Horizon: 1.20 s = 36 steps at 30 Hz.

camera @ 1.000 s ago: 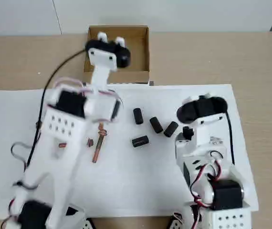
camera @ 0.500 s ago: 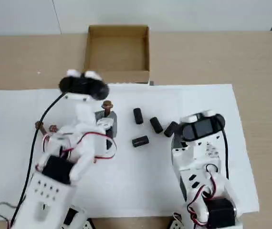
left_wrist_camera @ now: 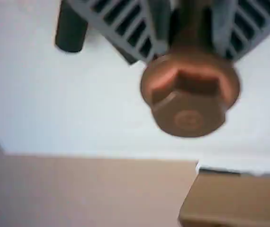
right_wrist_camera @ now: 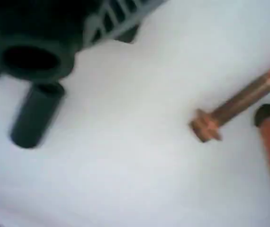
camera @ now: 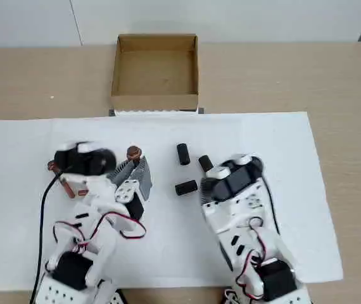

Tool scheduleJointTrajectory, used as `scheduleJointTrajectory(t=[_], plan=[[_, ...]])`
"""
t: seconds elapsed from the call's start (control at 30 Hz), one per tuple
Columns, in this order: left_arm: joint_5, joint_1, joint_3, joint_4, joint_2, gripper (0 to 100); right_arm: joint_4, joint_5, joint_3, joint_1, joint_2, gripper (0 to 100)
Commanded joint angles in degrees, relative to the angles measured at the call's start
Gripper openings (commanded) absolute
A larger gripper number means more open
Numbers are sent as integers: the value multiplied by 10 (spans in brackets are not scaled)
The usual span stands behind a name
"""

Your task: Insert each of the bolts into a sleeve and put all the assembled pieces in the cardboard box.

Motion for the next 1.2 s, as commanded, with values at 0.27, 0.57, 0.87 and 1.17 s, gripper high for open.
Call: scheduleJointTrajectory(t=[0.27,0.57,0.87,1.17], plan=[[79,4,36,-51,-91,5,-82,-5,55,-84,-7,3],[124,15,36,-119,-91,5,-119,-1,63,-87,-7,3],[123,52,36,-120,-91,5,-122,33,62,-131,-7,3],[123,52,36,-119,-91,5,-122,64,46,-132,-7,3]])
